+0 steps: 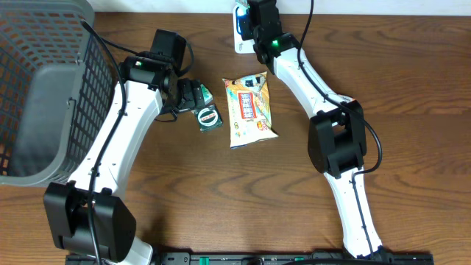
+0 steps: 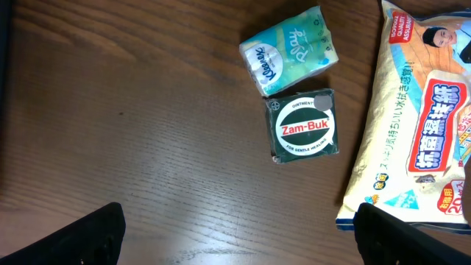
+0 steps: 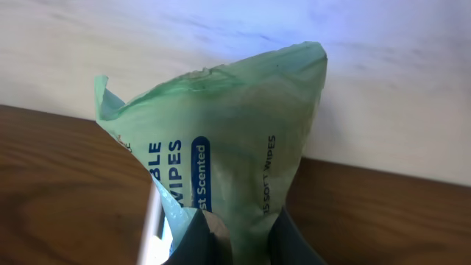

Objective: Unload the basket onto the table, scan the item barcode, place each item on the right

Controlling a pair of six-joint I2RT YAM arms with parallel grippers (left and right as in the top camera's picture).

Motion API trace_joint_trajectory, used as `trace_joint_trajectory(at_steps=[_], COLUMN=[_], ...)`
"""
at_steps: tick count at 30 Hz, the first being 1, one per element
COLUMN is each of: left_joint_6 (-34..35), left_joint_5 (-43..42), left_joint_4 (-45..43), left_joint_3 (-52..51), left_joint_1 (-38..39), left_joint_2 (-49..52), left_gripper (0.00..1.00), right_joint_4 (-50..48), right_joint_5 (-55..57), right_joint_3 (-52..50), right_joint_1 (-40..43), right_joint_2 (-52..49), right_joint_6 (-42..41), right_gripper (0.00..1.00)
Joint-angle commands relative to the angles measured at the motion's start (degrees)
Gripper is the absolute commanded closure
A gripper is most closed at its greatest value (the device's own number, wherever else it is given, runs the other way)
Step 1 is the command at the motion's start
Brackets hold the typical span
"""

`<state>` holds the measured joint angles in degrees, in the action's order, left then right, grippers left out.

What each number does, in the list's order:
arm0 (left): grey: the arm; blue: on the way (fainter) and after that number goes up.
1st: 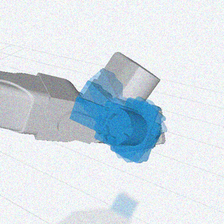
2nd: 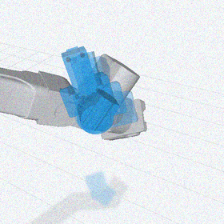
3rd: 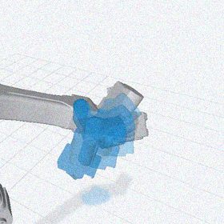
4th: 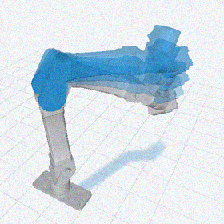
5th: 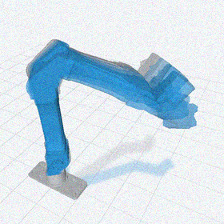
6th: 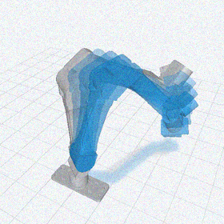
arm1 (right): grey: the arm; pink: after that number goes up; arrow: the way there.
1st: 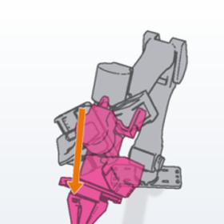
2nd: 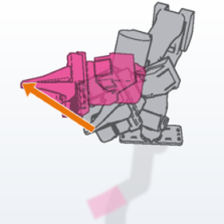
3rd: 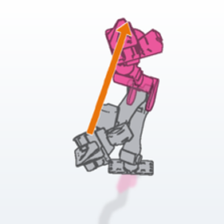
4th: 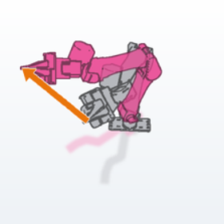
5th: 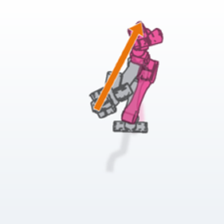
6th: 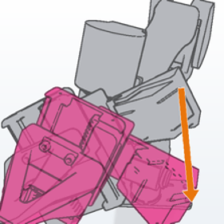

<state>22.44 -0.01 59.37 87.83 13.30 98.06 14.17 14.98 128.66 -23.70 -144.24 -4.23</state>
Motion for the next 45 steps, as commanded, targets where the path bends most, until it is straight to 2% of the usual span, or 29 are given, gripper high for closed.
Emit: trace_joint_trajectory(at_steps=[1, 6, 15, 21, 22, 23, 25, 27, 29, 30, 35, 38, 40, 43, 45], left_joint_6=[-0.31, -0.31, -0.31, -0.31, -0.31, -0.31, -0.31, -0.31, -0.31, -0.31, -0.31, -0.31, -0.31, -0.31, -0.31], left_joint_5=[0.66, 0.66, 0.66, 0.66, 0.66, 0.66, 0.66, 0.66, 0.66, 0.66, 0.66, 0.66, 0.66, 0.66, 0.66], left_joint_4=[0.15, 0.15, 0.15, 0.15, 0.15, 0.15, 0.15, 0.15, 0.15, 0.15, 0.15, 0.15, 0.15, 0.15, 0.15], left_joint_3=[0.48, 0.48, 0.48, 0.48, 0.48, 0.48, 0.48, 0.48, 0.48, 0.48, 0.48, 0.48, 0.48, 0.48, 0.48], left_joint_1=[-0.15, -0.15, -0.15, -0.15, -0.15, -0.15, -0.15, -0.15, -0.15, -0.15, -0.15, -0.15, -0.15, -0.15, -0.15], left_joint_2=[-0.02, -0.02, -0.02, -0.02, -0.02, -0.02, -0.02, -0.02, -0.02, -0.02, -0.02, -0.02, -0.02, -0.02, -0.02], left_gripper=[0.02, 0.02, 0.02, 0.02, 0.02, 0.02, 0.02, 0.02, 0.02, 0.02, 0.02, 0.03, 0.02, 0.02, 0.03], right_joint_4=[2.19, 9.25, 30.80, 42.03, 43.71, 45.05, 47.95, 50.07, 50.80, 51.25, 52.26, 52.04, 52.04, 52.11, 52.43], right_joint_5=[8.39, 10.40, 17.05, 21.27, 22.29, 22.71, 22.82, 22.51, 19.87, 19.08, 10.71, -2.47, -10.49, -18.88, -24.72], right_joint_3=[1.73, 1.73, 1.73, 1.70, 1.70, 1.70, 1.70, 1.70, 1.70, 1.70, 1.70, 1.66, 1.66, 1.66, 1.66], right_joint_1=[1.36, 5.38, 17.18, 27.47, 28.92, 30.05, 32.46, 34.12, 35.01, 35.23, 34.82, 33.94, 33.11, 31.74, 30.60], right_joint_2=[1.66, 4.57, 6.73, 6.64, 6.64, 6.64, 6.64, 6.64, 6.64, 6.64, 6.64, 6.60, 6.60, 6.60, 6.60], right_joint_6=[-4.96, -6.25, -7.82, -14.08, -15.85, -17.18, -19.45, -22.64, -22.88, -22.73, -19.74, -14.19, -13.46, -12.72, -9.46], right_gripper=[0.99, 0.99, 0.99, 0.99, 0.96, 0.85, 0.71, 0.33, 0.16, 0.01, 0.01, 0.01, 0.03, 0.04, 0.04])
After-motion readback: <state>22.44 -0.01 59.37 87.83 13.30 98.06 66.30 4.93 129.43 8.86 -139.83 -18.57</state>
